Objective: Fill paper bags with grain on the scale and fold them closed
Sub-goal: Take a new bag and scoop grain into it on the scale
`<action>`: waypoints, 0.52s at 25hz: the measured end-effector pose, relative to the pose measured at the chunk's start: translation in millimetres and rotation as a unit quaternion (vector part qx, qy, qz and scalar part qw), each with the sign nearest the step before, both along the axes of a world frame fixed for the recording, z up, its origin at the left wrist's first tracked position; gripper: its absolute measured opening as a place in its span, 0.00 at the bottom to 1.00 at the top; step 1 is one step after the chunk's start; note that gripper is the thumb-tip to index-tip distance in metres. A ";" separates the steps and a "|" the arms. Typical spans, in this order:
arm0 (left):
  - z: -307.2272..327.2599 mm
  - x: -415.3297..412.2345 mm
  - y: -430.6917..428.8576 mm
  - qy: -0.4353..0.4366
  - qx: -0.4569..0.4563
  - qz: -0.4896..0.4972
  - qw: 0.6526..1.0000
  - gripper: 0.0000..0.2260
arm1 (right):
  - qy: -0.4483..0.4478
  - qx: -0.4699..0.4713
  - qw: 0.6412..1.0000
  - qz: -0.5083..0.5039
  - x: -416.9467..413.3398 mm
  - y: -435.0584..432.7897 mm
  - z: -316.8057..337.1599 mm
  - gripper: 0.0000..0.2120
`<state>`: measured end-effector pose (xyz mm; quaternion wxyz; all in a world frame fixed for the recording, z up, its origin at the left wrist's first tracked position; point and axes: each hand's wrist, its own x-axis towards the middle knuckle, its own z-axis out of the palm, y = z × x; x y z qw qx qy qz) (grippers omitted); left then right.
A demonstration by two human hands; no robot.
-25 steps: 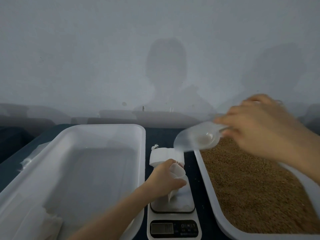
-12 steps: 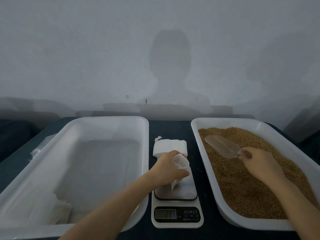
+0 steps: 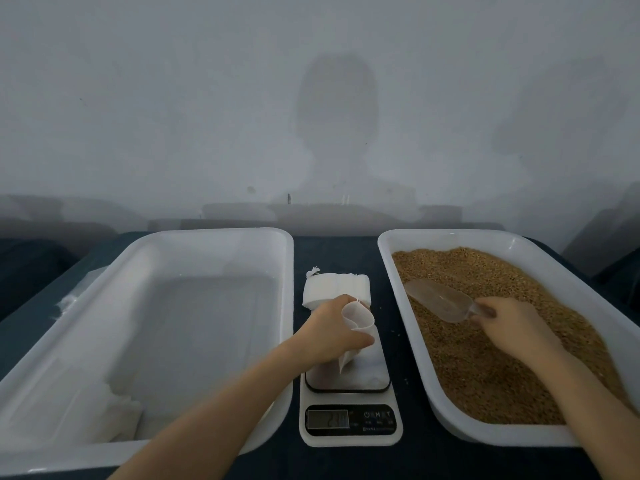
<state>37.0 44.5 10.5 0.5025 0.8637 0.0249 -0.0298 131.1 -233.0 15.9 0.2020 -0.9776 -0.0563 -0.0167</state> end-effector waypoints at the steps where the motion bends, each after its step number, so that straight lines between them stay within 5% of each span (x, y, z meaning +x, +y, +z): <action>1: 0.0 0.0 -0.2 0.001 0.001 -0.001 1.000 0.20 | -0.036 -0.040 0.999 -0.001 -0.7 -0.8 0.2 0.11; 6: 1.0 -0.2 -1.6 0.003 0.000 -0.003 1.000 0.20 | -0.194 -0.239 0.951 0.028 3.1 -0.5 -1.7 0.18; 13: -1.3 0.5 -1.7 0.002 0.007 0.006 1.000 0.21 | -0.148 -0.189 0.971 0.000 -1.1 2.1 0.3 0.18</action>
